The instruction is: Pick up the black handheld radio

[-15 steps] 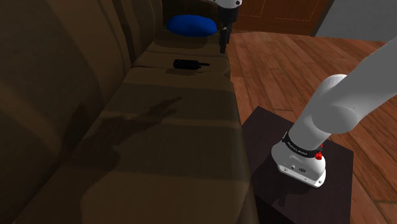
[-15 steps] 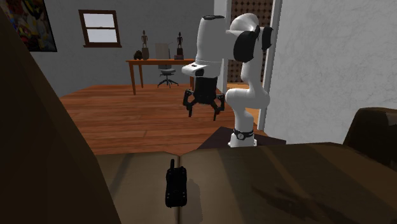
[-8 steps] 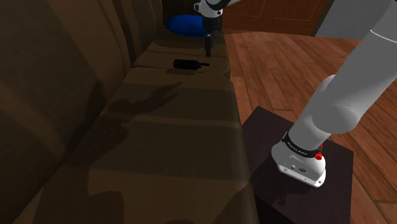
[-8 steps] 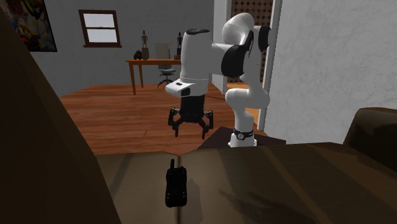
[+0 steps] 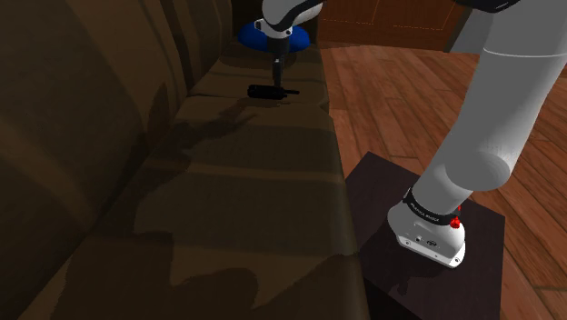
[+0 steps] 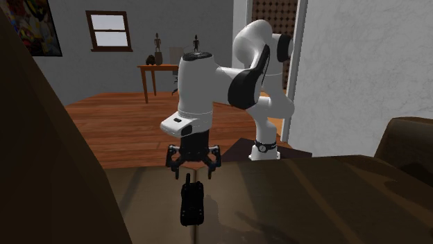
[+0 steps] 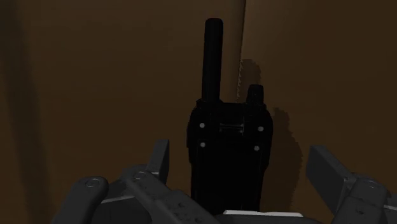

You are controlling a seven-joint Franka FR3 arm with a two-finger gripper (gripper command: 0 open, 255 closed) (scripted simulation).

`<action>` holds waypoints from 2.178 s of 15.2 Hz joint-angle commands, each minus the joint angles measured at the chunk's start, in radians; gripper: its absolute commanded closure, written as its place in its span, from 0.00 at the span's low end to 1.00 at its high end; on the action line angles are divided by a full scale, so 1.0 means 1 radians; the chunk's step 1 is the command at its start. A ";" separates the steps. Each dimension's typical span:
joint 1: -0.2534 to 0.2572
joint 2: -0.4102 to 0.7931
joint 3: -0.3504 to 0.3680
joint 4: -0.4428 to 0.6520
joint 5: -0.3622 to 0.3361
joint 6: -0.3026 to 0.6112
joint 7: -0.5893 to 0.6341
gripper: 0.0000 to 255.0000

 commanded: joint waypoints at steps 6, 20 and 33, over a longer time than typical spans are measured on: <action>-0.002 0.068 0.004 0.001 0.007 0.068 -0.011 0.00; -0.002 0.071 0.004 -0.003 0.008 0.075 -0.011 1.00; 0.000 0.013 0.003 0.096 0.006 -0.082 -0.019 1.00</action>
